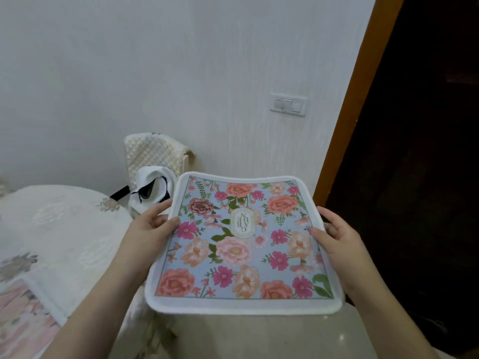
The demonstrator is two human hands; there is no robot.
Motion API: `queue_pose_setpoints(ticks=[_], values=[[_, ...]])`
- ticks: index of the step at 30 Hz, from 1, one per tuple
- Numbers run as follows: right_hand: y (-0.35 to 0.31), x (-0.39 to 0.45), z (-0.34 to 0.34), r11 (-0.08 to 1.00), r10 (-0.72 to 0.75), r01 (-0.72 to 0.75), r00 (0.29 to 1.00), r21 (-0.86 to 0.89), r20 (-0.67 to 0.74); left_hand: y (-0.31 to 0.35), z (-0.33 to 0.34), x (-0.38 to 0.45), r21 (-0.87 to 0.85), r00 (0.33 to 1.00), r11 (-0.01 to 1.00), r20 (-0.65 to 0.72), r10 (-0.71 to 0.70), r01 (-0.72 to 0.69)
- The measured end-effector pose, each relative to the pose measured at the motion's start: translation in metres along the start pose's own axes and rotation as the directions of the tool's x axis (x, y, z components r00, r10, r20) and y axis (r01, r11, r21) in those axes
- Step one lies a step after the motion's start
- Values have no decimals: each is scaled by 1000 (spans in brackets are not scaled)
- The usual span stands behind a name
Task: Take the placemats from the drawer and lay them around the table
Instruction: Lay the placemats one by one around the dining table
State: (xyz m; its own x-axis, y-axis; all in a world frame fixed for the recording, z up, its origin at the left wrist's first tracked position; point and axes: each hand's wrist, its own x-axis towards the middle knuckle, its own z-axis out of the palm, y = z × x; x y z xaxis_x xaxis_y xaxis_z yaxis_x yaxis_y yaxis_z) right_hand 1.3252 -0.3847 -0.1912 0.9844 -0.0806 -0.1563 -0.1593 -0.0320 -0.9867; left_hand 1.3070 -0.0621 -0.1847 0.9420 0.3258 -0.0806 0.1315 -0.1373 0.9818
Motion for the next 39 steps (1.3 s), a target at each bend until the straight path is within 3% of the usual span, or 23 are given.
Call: queue_pose_setpoints(ticks=[13, 25, 33, 39], values=[[-8, 143, 105, 994, 30, -17, 992, -105, 126, -33, -40, 126, -112, 984, 988, -135, -118, 103], [2, 255, 159, 991, 64, -35, 973, -133, 223, -47, -48, 225, -77, 966, 986, -198, -163, 151], [6, 363, 214, 990, 106, -59, 906, -126, 410, -60, -46, 281, -136, 883, 963, -385, -267, 232], [-5, 429, 262, 987, 123, -39, 809, -157, 575, -61, -51, 307, -178, 795, 954, -526, -301, 243]])
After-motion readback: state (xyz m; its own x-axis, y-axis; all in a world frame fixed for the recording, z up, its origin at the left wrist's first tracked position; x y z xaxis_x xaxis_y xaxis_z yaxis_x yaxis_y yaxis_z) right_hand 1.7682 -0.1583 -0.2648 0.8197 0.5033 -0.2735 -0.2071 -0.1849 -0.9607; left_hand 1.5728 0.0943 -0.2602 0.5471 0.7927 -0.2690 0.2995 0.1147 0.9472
